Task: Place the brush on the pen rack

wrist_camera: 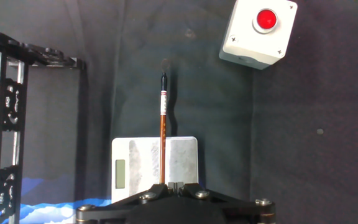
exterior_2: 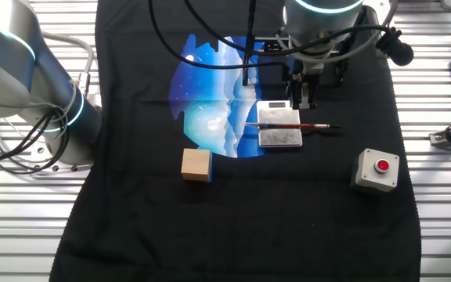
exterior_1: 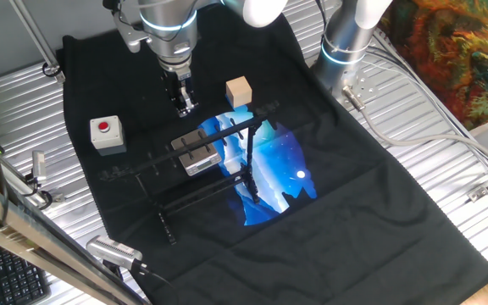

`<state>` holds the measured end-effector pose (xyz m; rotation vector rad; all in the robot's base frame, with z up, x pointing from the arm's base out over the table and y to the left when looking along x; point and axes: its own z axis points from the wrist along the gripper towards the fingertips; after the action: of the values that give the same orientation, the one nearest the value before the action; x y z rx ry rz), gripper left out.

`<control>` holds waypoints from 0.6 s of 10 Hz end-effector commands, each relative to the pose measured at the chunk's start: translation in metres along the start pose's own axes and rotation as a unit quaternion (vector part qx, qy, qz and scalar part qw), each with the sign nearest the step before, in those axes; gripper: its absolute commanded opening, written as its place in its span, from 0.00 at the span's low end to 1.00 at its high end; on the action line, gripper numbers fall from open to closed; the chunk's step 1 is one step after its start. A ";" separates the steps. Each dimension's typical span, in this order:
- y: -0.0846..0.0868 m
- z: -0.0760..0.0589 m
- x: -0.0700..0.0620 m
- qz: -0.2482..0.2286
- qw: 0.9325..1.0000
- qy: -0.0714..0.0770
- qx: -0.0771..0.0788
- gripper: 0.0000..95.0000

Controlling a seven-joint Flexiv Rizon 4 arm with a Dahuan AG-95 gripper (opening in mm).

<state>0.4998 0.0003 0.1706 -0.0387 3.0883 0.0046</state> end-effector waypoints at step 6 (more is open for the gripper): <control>0.000 0.000 0.000 0.010 1.000 -0.001 0.003 0.00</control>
<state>0.5003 0.0006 0.1704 -0.0002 3.0870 -0.0040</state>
